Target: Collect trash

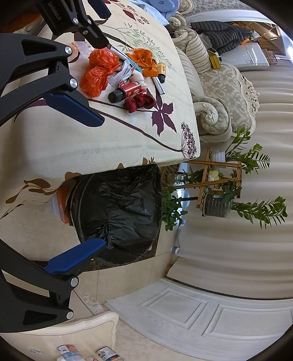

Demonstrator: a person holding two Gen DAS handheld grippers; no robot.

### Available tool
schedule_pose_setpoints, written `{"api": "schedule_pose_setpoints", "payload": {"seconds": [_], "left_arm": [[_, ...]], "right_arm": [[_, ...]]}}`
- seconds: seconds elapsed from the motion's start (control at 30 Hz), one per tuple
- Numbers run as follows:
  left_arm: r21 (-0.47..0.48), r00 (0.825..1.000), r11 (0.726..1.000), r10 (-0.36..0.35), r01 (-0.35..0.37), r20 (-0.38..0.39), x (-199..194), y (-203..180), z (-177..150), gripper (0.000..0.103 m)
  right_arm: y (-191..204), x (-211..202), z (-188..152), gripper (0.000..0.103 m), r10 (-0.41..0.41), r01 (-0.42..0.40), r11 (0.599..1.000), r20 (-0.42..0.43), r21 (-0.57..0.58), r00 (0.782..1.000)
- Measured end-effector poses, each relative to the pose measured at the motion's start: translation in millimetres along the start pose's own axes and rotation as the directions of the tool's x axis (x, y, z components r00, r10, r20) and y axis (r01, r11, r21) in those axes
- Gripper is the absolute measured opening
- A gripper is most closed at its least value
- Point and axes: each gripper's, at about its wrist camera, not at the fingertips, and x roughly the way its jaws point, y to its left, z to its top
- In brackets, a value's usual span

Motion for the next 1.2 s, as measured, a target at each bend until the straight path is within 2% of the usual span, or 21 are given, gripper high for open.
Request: {"api": "schedule_pose_setpoints", "payload": {"seconds": [1.2], "left_arm": [[0.003,1.0,1.0,0.0,0.0,-0.006,3.2,-2.5,-1.5,0.099]], "right_arm": [[-0.5,1.1,0.1,0.096,0.001,-0.001,1.0,-0.006,0.001,1.0]]}}
